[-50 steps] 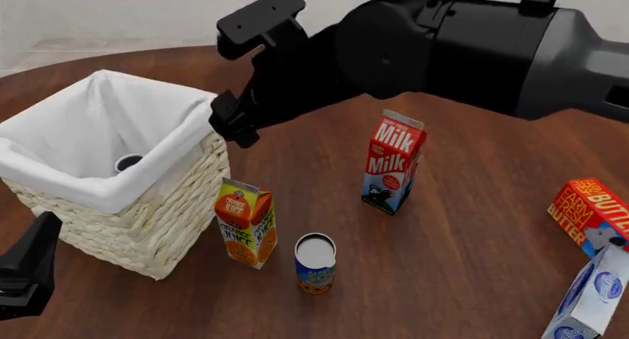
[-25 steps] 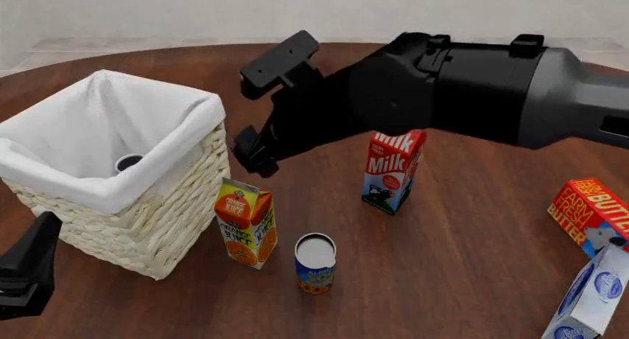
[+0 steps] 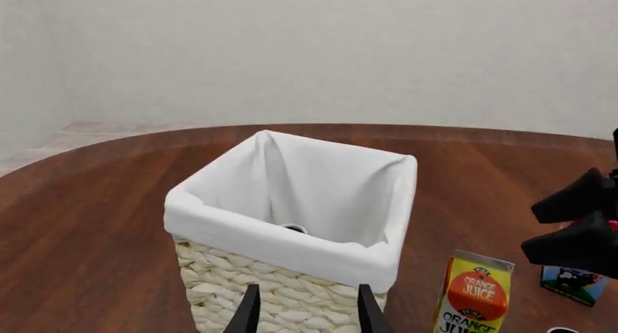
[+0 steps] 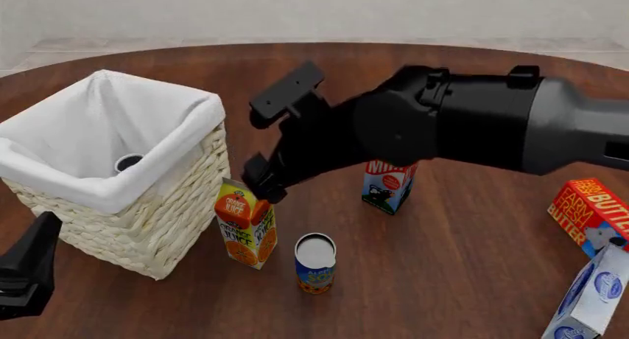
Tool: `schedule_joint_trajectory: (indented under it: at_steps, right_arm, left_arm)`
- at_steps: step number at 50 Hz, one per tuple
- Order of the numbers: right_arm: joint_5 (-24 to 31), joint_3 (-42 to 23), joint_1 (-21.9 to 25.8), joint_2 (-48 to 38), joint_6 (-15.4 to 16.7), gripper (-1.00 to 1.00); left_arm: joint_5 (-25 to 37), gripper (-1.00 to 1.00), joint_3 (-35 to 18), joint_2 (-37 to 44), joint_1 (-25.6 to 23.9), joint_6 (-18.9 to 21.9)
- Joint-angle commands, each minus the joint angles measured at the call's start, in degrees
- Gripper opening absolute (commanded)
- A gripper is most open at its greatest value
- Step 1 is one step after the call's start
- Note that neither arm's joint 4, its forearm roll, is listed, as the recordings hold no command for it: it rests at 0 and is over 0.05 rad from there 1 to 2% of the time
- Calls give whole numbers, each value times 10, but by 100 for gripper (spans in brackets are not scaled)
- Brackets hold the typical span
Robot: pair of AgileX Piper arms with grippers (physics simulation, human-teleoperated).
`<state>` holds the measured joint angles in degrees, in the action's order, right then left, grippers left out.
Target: Pick up the alphabet soup and the tomato sauce, and put them in the basket.
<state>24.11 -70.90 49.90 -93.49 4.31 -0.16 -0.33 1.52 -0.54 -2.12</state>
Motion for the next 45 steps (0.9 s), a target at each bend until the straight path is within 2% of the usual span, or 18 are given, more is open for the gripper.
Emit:
schedule_joint_trajectory:
  at_steps: [1,45]
  right_arm:
    - [-8,23,3,4,-4,100]
    - [-56,129,7,19,-24,100]
  left_arm:
    - [0,100,0,0,0,0]
    - [0,100,0,0,0,0]
